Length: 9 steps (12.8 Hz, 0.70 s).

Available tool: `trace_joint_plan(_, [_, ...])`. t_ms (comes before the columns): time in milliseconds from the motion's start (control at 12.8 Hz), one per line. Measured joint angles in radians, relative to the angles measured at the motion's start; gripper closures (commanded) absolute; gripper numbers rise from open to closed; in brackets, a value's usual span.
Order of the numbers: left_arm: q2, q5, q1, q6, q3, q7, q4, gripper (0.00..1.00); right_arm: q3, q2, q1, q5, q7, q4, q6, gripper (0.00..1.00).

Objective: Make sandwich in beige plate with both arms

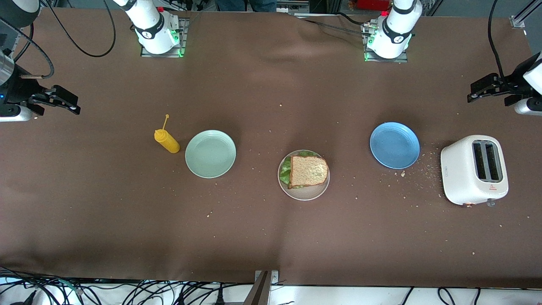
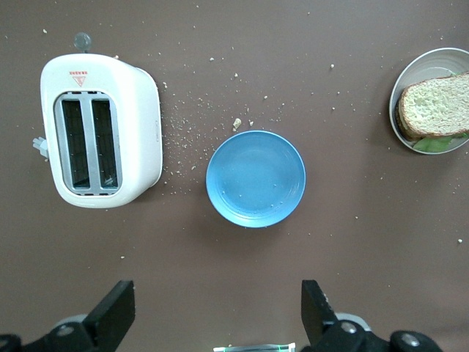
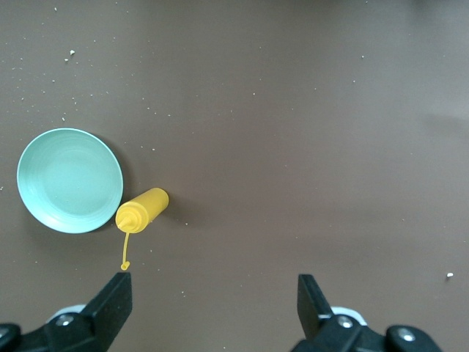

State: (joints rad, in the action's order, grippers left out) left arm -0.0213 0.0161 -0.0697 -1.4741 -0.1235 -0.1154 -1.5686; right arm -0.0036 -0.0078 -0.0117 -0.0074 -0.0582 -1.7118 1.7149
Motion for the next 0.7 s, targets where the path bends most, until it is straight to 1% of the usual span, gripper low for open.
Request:
trace_joint_plan(548, [0.0, 0.0, 0.001, -0.028, 0.0, 0.0, 0.0, 0.0, 0.0, 0.01, 0.0, 0.001, 0.0, 0.014, 0.002, 0.0])
trace_joint_plan(705, [0.0, 0.0, 0.001, -0.028, 0.0, 0.0, 0.0, 0.0, 0.0, 0.013, 0.0, 0.022, 0.001, 0.014, 0.002, 0.0])
